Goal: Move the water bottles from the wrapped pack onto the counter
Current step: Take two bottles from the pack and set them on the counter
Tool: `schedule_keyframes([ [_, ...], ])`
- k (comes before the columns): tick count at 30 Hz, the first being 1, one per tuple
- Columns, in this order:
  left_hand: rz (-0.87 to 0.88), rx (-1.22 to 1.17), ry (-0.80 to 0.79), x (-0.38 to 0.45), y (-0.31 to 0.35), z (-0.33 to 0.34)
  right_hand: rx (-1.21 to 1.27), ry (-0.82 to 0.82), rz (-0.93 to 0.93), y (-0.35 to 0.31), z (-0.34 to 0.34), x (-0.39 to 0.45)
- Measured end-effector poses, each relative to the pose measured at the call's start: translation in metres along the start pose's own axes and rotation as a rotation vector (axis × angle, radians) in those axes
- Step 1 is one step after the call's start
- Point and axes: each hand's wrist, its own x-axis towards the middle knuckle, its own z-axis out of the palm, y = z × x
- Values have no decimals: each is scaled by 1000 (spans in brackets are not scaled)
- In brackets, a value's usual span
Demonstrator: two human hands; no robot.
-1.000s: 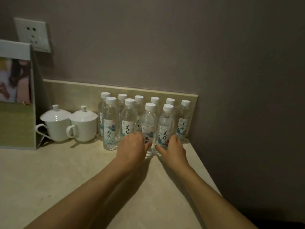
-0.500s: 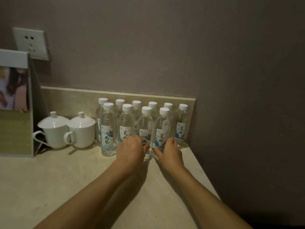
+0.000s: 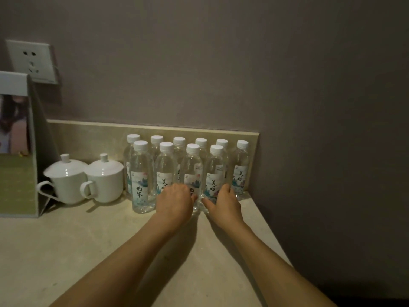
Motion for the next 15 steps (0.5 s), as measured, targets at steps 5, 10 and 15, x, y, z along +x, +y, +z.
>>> schedule_keyframes([
  [5,-14,1,6,0,0,3,-13,16,-22,1,3,3],
  [10,-16,-50,-3,1,-1,7,-10,4,-27,3,3,4],
  [15,-32,-149,-13,1,-4,9,-4,-9,-29,3,3,4],
])
